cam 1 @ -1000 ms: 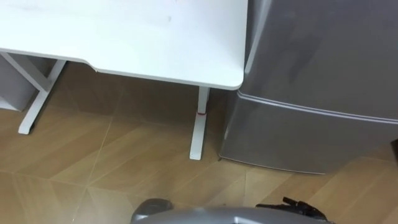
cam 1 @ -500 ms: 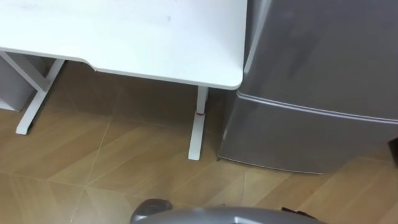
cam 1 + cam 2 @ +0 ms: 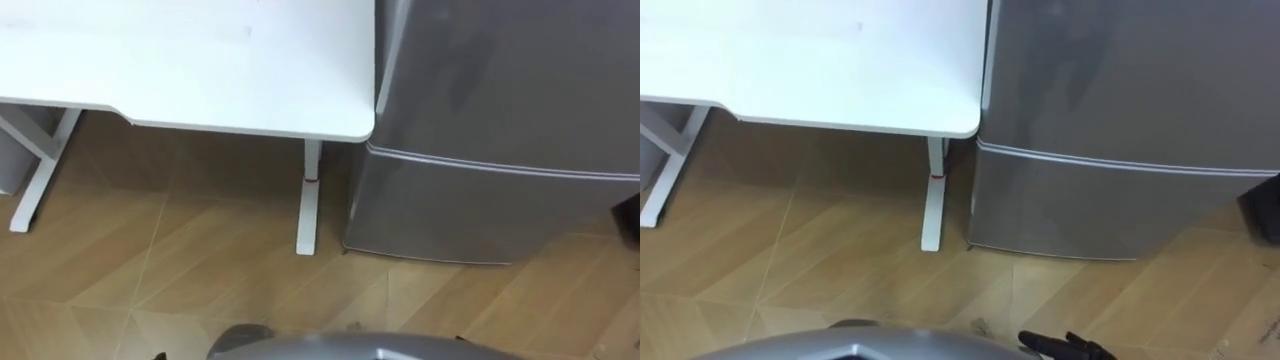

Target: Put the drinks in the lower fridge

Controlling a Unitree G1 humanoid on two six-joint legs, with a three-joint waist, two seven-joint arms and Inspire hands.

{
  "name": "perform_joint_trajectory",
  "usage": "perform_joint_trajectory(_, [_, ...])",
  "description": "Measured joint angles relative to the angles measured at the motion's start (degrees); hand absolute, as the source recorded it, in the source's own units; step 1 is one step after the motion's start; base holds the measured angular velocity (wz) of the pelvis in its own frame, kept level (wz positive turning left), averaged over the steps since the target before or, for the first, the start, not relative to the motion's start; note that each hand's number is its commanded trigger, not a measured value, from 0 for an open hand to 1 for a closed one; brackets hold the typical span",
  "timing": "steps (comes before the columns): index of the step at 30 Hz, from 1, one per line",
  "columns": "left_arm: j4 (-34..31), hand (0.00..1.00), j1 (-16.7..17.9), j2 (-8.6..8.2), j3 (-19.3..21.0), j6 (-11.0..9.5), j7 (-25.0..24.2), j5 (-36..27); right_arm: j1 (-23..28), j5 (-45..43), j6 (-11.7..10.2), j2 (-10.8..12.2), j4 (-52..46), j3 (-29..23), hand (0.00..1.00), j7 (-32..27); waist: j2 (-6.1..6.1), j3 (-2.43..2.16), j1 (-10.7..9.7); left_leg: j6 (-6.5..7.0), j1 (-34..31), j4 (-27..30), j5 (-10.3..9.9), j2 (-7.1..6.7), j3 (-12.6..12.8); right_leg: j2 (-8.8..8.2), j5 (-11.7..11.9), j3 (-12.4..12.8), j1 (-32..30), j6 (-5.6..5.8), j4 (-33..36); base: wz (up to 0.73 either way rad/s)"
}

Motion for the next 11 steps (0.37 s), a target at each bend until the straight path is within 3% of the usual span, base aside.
perform_joint_trajectory(11, [0.27, 0.00, 0.57, 0.16, -2.08, 0.10, 0.03, 0.48, -0.06, -0.02, 0.48, 0.33, 0.10, -0.96, 0.00, -0.03, 0.10, 0.07, -0.80, -0.03, 0.22, -0.30, -0.02, 0.15, -0.01, 0.05, 0.01, 0.08, 0.02, -0.02, 0.57, 0.00])
